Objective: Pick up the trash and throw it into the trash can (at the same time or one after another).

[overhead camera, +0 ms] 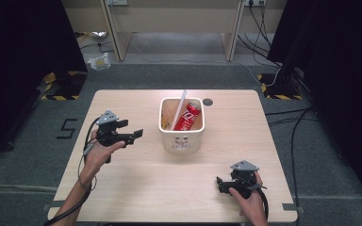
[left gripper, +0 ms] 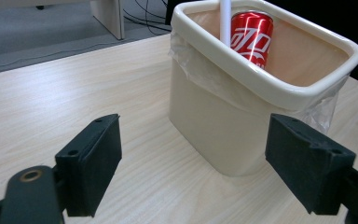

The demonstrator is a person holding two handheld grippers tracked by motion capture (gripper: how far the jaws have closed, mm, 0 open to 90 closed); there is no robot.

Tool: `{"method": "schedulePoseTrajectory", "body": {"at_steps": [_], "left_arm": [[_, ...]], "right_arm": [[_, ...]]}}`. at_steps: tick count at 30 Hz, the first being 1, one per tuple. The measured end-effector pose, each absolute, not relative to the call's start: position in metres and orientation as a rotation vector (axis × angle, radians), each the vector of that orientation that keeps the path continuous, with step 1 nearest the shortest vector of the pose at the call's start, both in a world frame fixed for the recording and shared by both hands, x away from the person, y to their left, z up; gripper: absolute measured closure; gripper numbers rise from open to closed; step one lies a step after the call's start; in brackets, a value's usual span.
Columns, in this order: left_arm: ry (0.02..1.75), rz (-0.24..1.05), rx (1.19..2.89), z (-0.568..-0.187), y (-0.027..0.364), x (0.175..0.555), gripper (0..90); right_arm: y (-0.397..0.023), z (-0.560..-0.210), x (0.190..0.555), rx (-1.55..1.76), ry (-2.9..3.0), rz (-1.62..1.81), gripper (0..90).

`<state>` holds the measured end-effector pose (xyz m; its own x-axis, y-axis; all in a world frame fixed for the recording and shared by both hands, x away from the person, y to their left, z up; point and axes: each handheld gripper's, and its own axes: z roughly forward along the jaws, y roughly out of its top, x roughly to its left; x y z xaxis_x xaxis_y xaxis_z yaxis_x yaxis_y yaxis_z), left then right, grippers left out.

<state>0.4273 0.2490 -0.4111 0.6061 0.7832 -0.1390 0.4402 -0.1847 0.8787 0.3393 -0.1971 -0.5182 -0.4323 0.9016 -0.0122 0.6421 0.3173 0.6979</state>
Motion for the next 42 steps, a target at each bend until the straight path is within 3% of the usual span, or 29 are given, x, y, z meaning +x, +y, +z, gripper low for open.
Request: {"method": "schedulePoseTrajectory", "body": {"at_steps": [42], "left_arm": [[0.964, 0.410, 1.875, -0.451, 0.251, 0.401, 18.0]], "right_arm": [[-0.197, -0.518, 0.339, 1.371, 2.187, 0.881, 0.4]]}}
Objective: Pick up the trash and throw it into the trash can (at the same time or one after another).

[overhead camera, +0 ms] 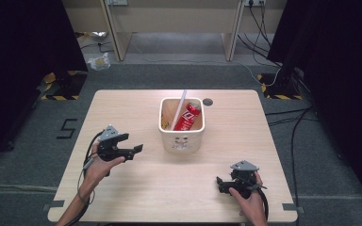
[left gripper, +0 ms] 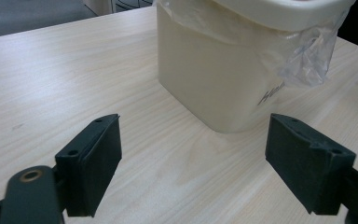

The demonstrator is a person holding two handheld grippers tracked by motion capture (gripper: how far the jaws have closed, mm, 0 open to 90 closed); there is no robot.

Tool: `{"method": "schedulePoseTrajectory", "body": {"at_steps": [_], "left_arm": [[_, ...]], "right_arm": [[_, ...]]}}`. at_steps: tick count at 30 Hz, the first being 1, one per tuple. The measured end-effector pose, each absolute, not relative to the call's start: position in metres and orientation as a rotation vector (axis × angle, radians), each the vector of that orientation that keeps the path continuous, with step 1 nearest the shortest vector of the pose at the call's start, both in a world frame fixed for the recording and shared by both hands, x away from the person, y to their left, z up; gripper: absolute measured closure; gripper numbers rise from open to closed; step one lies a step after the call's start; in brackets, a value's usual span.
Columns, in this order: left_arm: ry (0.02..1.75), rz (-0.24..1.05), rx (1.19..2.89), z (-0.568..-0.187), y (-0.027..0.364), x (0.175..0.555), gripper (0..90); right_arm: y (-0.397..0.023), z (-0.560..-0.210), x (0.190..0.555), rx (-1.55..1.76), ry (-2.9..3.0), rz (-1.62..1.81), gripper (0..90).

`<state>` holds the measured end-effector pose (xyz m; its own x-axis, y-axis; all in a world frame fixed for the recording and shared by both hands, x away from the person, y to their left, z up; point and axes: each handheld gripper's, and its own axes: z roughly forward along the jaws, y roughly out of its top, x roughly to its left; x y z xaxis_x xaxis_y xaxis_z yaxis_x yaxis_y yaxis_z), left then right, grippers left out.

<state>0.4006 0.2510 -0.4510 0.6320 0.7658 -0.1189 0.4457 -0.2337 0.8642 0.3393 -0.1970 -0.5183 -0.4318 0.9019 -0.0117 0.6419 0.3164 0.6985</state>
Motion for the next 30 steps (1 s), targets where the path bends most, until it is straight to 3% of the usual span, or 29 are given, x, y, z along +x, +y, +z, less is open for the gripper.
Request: {"method": "schedulePoseTrajectory", "body": {"at_steps": [30], "left_arm": [[1.005, 0.371, 1.890, -0.487, 0.265, 0.384, 18.0]], "right_arm": [[-0.197, -0.518, 0.339, 1.371, 2.188, 0.880, 0.4]]}}
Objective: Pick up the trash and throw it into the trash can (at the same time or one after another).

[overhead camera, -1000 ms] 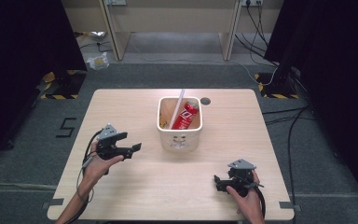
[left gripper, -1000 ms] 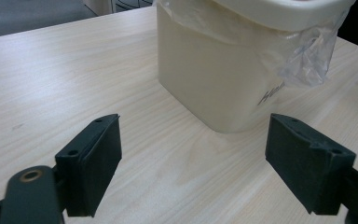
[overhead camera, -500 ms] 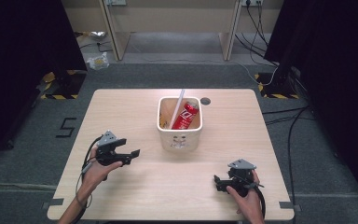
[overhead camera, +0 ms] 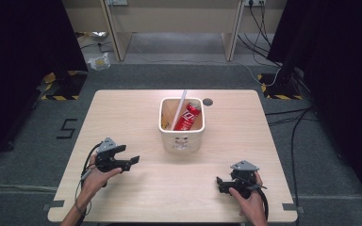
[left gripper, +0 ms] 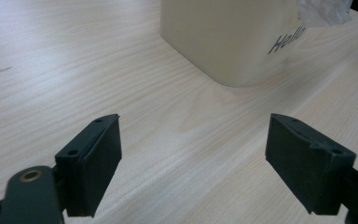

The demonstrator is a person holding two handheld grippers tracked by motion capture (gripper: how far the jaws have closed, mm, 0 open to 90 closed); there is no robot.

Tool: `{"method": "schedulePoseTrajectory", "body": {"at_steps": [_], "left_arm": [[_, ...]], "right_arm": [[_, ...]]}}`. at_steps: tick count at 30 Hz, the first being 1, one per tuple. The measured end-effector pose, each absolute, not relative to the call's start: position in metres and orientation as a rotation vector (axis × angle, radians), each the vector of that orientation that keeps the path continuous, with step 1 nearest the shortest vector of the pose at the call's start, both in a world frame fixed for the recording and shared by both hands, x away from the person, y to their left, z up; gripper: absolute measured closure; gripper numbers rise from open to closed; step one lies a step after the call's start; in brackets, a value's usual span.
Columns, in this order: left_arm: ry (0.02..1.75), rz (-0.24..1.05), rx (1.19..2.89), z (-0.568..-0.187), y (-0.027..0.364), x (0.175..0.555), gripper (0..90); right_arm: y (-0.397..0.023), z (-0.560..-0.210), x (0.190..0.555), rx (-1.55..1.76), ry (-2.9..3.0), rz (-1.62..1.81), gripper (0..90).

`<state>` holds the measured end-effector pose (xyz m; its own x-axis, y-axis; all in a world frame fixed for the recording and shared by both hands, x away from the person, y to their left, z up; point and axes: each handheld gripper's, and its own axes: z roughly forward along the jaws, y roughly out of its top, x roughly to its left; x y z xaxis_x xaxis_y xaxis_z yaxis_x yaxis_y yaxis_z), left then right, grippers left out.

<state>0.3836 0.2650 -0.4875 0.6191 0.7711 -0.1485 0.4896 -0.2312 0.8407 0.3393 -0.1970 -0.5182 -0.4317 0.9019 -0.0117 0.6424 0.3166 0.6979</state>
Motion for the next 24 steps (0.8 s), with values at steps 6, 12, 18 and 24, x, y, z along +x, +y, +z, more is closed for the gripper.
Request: {"method": "schedulePoseTrajectory", "body": {"at_steps": [6, 12, 18, 24], "left_arm": [[0.991, 0.371, 1.925, -0.493, 0.262, 0.379, 18.0], [0.984, 0.369, 1.955, -0.502, 0.260, 0.374, 17.9], [0.984, 0.372, 1.980, -0.508, 0.260, 0.369, 17.9], [0.977, 0.391, 2.025, -0.512, 0.259, 0.363, 17.8]], "right_arm": [[-0.197, -0.518, 0.339, 1.370, 2.188, 0.880, 0.4], [-0.197, -0.518, 0.339, 1.370, 2.188, 0.880, 0.4], [-0.197, -0.518, 0.339, 1.370, 2.188, 0.880, 0.4], [-0.197, -0.518, 0.339, 1.370, 2.188, 0.880, 0.4]]}}
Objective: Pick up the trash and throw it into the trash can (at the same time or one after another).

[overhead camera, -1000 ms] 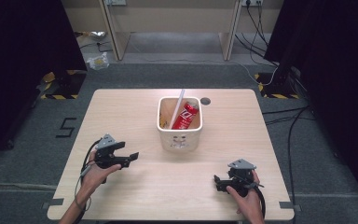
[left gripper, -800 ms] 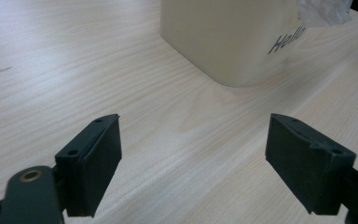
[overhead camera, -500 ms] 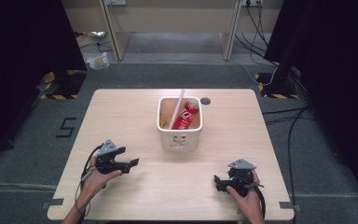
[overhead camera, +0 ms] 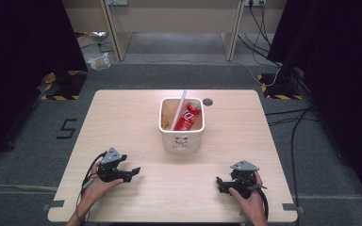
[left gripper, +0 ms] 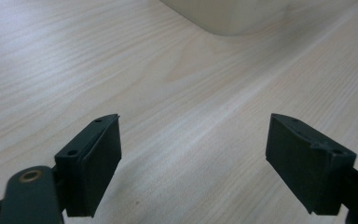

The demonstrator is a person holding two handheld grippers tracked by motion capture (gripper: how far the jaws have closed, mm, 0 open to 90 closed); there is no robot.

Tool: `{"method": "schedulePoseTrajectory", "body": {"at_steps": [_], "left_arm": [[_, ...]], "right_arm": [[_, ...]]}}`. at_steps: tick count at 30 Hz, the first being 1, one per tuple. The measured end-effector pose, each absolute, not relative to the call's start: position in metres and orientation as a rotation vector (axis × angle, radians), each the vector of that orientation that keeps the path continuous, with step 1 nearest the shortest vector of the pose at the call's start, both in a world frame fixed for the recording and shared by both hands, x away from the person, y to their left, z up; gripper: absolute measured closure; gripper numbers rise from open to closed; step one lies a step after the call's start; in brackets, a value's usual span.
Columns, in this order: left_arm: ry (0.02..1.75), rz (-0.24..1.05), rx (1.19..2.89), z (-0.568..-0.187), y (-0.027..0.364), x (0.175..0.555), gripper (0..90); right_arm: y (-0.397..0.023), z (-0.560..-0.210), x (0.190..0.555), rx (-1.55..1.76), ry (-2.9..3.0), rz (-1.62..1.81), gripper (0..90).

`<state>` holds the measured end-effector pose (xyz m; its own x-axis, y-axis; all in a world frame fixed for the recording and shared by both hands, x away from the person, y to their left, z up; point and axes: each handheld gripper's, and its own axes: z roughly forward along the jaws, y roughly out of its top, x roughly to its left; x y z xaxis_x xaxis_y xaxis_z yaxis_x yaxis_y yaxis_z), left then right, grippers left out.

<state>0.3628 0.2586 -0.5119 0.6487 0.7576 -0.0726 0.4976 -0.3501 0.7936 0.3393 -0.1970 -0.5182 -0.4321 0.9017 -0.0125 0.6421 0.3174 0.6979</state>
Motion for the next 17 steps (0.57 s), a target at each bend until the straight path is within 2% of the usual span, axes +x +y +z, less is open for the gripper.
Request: {"method": "schedulePoseTrajectory", "body": {"at_steps": [17], "left_arm": [[0.980, 0.372, 2.095, -0.5228, 0.2541, 0.3555, 17.4]], "right_arm": [[-0.1970, -0.5182, 0.3392, 1.370, 2.188, 0.880, 0.4]]}}
